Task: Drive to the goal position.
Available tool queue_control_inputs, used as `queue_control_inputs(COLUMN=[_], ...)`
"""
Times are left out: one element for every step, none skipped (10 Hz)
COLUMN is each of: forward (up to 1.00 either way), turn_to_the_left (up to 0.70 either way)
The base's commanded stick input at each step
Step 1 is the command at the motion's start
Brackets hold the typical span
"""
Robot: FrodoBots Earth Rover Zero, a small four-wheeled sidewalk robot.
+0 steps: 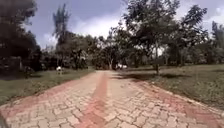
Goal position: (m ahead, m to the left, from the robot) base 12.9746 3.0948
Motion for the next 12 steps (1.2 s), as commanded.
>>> queue_control_inputs(forward=[0.70,0.70,0.70,0.70,0.70,0.70,0.70,0.70,0.70,0.70,0.70,0.70], turn_to_the_left=[0.00,0.00,0.00,0.00,0.00,0.00,0.00,0.00,0.00,0.00,0.00,0.00])
